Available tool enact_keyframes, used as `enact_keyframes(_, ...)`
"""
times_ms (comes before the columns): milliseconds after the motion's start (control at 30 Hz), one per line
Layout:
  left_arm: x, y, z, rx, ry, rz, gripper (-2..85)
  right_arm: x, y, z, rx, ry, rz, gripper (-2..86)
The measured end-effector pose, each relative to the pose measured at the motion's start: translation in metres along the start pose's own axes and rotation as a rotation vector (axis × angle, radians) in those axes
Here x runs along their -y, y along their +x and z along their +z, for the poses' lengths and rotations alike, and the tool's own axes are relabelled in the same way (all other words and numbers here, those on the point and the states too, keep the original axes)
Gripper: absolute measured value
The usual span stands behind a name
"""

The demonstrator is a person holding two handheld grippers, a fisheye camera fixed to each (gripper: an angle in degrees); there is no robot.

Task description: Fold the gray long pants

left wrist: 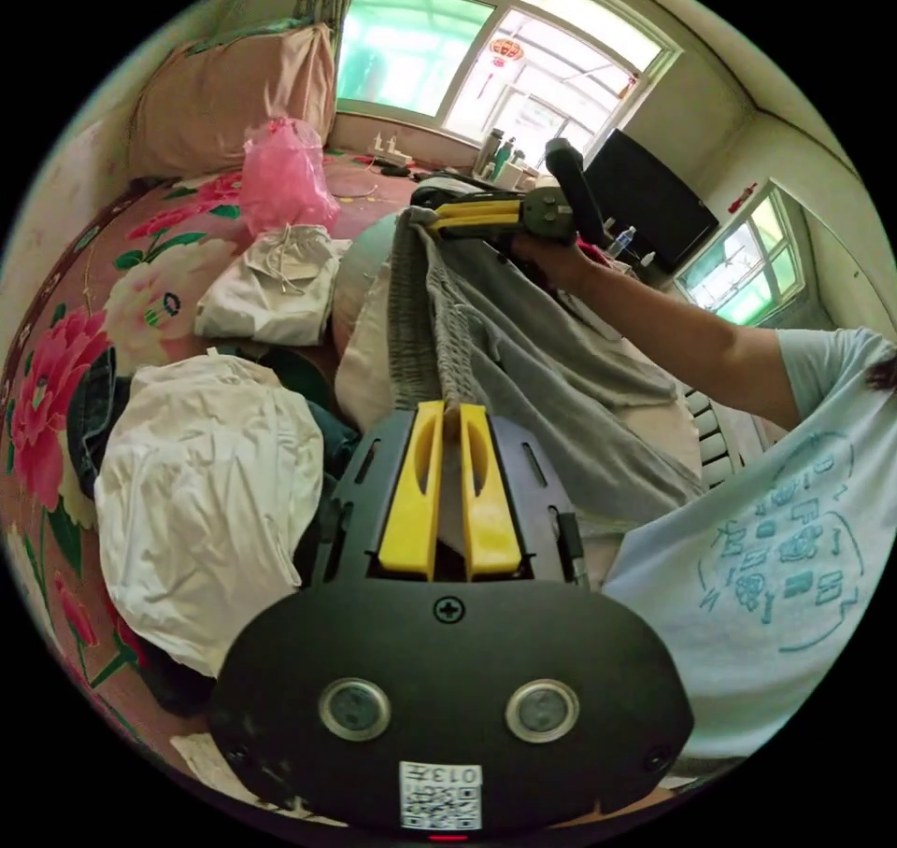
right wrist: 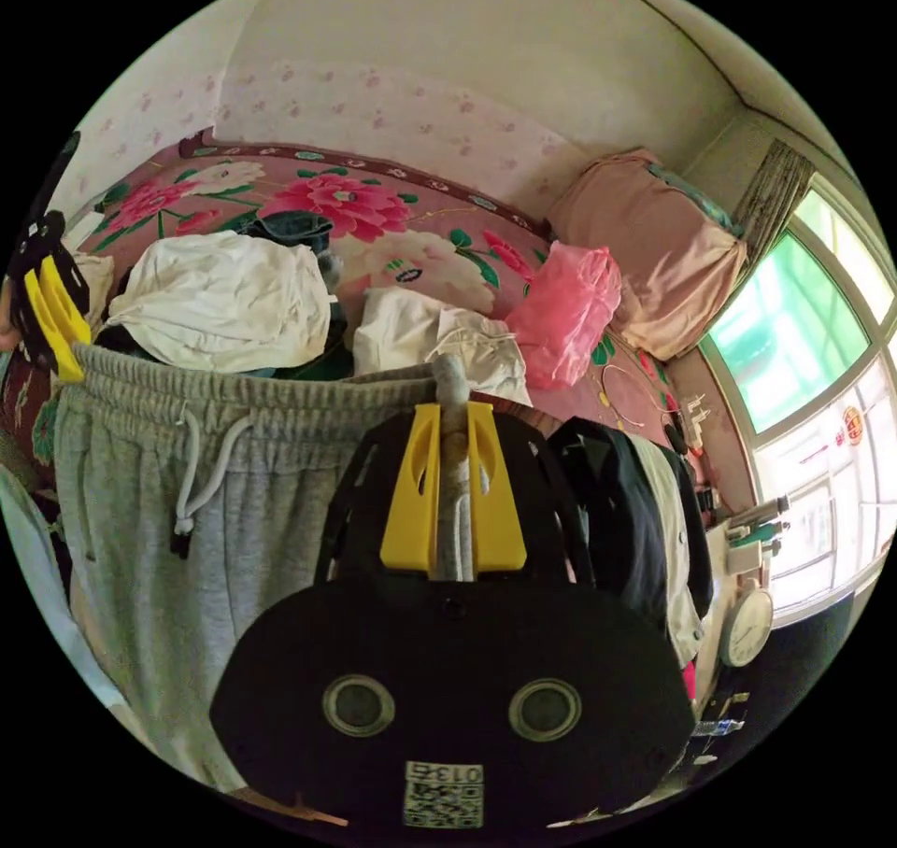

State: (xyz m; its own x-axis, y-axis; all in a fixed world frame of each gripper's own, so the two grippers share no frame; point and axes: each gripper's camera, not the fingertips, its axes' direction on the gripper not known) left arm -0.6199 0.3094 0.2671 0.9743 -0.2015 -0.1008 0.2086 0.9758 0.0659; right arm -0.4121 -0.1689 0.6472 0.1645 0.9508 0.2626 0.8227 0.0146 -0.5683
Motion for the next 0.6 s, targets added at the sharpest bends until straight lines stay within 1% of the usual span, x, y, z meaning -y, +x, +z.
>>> enact_keyframes(33, -0.001, -0.005, 0.010, 0.017, -0.021, -0.003, 3.5, 0.001, 0.001, 0.018, 0.033, -0.047, 0.003, 6.8)
enact_keyframes(67, -0.004, -0.017, 0.036, 0.067, -0.096, -0.025, 4.2, 0.000, 0.002, 0.031, 0.066, -0.090, 0.013, 7.2)
enact_keyframes(100, -0.011, -0.032, 0.064, 0.121, -0.175, -0.089, 4.5, -0.007, 0.008, 0.054, 0.141, -0.188, 0.063, 7.6)
enact_keyframes(133, -0.015, -0.038, 0.074, 0.132, -0.197, -0.111, 4.5, -0.021, 0.019, 0.061, 0.176, -0.243, 0.139, 7.6)
enact_keyframes(167, -0.025, -0.046, 0.080, 0.149, -0.180, -0.158, 4.6, -0.029, 0.025, 0.056, 0.189, -0.237, 0.182, 7.5)
enact_keyframes(200, -0.033, -0.047, 0.075, 0.156, -0.119, -0.195, 4.7, -0.049, 0.042, 0.033, 0.208, -0.173, 0.262, 7.5)
enact_keyframes(267, -0.044, -0.038, 0.064, 0.202, -0.036, -0.180, 5.2, -0.086, 0.065, -0.016, 0.167, -0.080, 0.364, 7.4)
enact_keyframes(333, -0.048, -0.010, 0.066, 0.189, 0.004, -0.026, 4.7, -0.157, 0.080, -0.099, 0.077, 0.040, 0.473, 7.1)
enact_keyframes(367, -0.049, 0.016, 0.080, 0.123, -0.020, 0.112, 4.0, -0.178, 0.081, -0.121, 0.049, 0.062, 0.498, 6.9)
enact_keyframes(400, -0.051, 0.047, 0.099, 0.052, -0.066, 0.247, 3.3, -0.221, 0.076, -0.162, -0.025, 0.085, 0.542, 6.5)
enact_keyframes(433, -0.054, 0.065, 0.110, 0.017, -0.083, 0.321, 3.0, -0.265, 0.065, -0.201, -0.117, 0.088, 0.580, 6.0)
enact_keyframes(467, -0.062, 0.103, 0.133, -0.042, -0.123, 0.478, 2.7, -0.288, 0.058, -0.220, -0.166, 0.074, 0.604, 5.4)
enact_keyframes(500, -0.073, 0.140, 0.156, -0.068, -0.162, 0.614, 2.8, -0.334, 0.041, -0.256, -0.259, 0.018, 0.661, 4.2)
enact_keyframes(533, -0.078, 0.158, 0.167, -0.081, -0.179, 0.679, 3.1, -0.381, 0.022, -0.291, -0.339, -0.052, 0.727, 3.0)
enact_keyframes(567, -0.089, 0.191, 0.190, -0.126, -0.214, 0.789, 3.5, -0.406, 0.011, -0.309, -0.370, -0.087, 0.769, 2.4)
enact_keyframes(600, -0.098, 0.220, 0.211, -0.187, -0.253, 0.867, 4.5, -0.458, -0.009, -0.344, -0.407, -0.164, 0.888, 2.2)
